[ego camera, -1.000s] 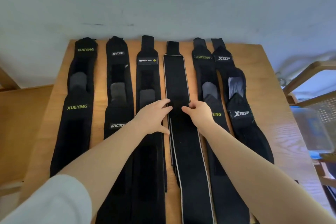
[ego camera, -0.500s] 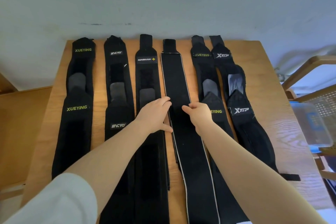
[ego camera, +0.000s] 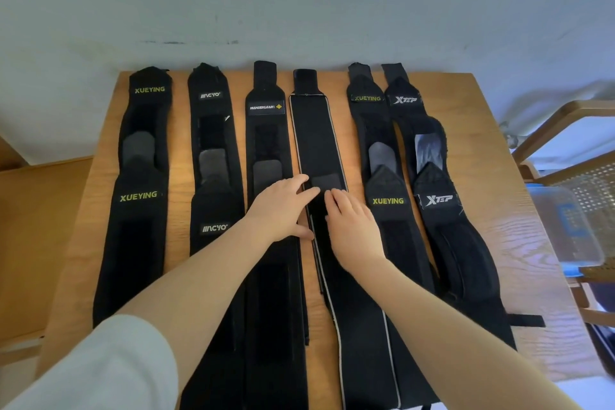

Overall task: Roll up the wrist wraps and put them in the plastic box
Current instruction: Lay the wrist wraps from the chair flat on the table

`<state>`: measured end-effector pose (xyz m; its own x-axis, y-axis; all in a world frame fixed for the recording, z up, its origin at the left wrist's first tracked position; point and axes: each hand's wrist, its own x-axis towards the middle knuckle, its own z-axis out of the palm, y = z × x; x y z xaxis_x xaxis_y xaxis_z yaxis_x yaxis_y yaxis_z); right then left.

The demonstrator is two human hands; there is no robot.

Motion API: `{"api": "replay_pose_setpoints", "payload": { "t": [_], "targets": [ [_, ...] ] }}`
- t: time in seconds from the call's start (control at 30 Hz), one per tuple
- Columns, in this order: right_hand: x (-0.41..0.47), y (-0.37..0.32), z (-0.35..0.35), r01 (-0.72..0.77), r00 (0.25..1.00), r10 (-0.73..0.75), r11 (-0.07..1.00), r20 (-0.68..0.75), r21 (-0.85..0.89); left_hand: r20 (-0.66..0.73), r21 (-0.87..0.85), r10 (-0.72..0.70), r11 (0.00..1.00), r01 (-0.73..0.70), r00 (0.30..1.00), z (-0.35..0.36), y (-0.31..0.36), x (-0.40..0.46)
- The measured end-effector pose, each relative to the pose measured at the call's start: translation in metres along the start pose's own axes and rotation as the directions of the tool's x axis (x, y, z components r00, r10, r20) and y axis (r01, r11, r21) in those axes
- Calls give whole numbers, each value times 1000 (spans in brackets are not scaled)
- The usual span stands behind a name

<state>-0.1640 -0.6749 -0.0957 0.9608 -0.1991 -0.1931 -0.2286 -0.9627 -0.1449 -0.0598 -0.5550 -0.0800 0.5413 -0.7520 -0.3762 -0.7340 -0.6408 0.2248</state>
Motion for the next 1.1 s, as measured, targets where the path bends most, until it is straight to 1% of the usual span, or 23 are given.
{"api": "replay_pose_setpoints", "payload": {
  "t": [0.07, 0.2, 0.27, 0.37, 0.43, 0.47, 0.57, 0.63, 0.7, 0.8, 0.97, 1.03, 1.1],
  "targets": [
    [-7, -1, 6, -32, 999, 30, 999, 44, 43, 10, 13, -14, 1000, 14, 1000, 0, 0, 1],
    [7, -4, 0, -47, 997, 47, 999, 56, -11, 23, 137, -13, 990, 9, 1000, -4, 0, 10],
    [17, -5, -3, -43, 997, 45, 999, 64, -21, 50, 185, -17, 983, 8, 999, -8, 0, 17],
    [37, -1, -16, -56, 993, 52, 998, 105, 38, 96, 224, -39, 974, 17, 995, -17, -2, 27],
    [44, 2, -29, -69, 985, 57, 995, 161, 69, 99, 245, -48, 969, 23, 994, -19, -3, 30],
    [41, 3, -33, -77, 986, 64, 994, 154, 75, 95, 252, -56, 967, 31, 994, -19, -2, 30],
    [7, 2, -36, -91, 996, 89, 980, 20, 180, 38, 278, -83, 958, 69, 996, -16, 0, 24],
    [-21, -2, -34, -42, 999, 41, 976, 10, 215, -55, 246, -49, 967, 61, 997, -13, 1, 11],
    [-41, -9, -34, 8, 999, -16, 976, 35, 217, -143, 163, 16, 987, 7, 990, -13, 2, -10],
    [-58, -39, -40, 69, 996, -84, 954, 41, 292, -210, 69, 35, 997, -20, 977, -15, -8, -56],
    [-73, -123, -40, 173, 973, -224, 871, 58, 460, -243, 2, -45, 999, 47, 969, -5, -70, -141],
    [-77, -160, -32, 156, 965, -240, 851, 106, 502, -231, 8, -58, 998, 61, 971, 3, -99, -175],
    [-80, -194, -19, 126, 964, -223, 861, 143, 492, -207, -6, -60, 998, 60, 977, 10, -123, -209]
  ]
}}
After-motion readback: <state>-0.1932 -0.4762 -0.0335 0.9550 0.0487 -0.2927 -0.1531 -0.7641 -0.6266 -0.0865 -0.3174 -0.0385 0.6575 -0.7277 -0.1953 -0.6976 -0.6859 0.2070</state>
